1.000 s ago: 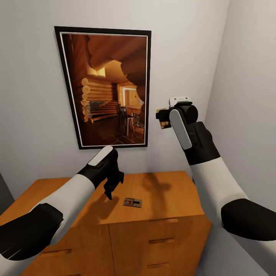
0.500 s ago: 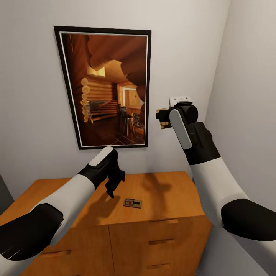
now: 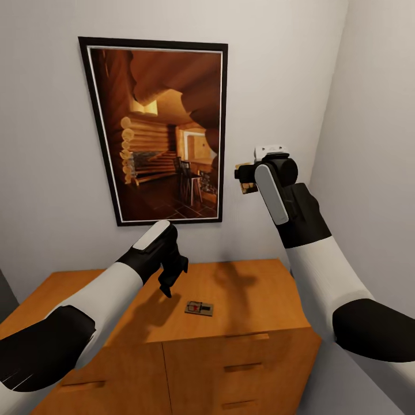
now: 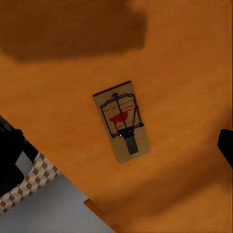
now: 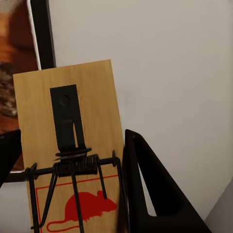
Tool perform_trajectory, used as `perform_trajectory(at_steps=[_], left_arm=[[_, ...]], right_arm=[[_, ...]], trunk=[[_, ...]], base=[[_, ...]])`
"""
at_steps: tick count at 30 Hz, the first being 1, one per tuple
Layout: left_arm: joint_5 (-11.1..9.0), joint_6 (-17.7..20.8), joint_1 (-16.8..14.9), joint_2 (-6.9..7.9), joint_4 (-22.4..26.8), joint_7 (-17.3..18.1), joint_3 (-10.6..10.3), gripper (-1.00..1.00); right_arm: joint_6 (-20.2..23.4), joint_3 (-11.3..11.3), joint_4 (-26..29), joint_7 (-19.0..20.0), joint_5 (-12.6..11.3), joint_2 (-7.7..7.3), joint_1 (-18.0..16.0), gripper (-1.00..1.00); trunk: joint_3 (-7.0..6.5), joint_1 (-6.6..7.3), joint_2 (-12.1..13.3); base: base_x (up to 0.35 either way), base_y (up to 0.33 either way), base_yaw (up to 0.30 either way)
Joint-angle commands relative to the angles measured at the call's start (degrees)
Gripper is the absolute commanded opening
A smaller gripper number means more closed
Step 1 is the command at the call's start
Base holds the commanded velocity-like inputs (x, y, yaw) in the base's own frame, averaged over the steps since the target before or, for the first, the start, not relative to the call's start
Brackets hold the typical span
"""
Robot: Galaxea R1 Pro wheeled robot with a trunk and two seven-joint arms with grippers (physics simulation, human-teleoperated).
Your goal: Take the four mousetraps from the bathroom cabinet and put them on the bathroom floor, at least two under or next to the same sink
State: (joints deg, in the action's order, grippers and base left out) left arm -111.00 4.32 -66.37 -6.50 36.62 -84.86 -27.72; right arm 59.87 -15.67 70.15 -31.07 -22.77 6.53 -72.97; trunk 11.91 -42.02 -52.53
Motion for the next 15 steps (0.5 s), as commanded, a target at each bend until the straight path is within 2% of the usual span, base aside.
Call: perform_trajectory(at_steps=[1,15], left_arm=[[-0.18,0.45,-0.08,0.05,0.02,-0.21,-0.23,1.0],[-0.02,0.43,-0.08,0.09,0.24,-0.55,-0.23,1.0]], right_arm=[[0.13,-0.06,0.03,-0.71,-0.69,-0.01,-0.07,-1.0],[0.13,-0.06,0.01,-0.68,-0.69,-0.02,-0.07,-1.0]], trunk=[[0.09,-0.02,-0.06],[0.09,-0.02,-0.06]], base=[[0.086,0.0,0.0],[0.035,0.0,0.0]])
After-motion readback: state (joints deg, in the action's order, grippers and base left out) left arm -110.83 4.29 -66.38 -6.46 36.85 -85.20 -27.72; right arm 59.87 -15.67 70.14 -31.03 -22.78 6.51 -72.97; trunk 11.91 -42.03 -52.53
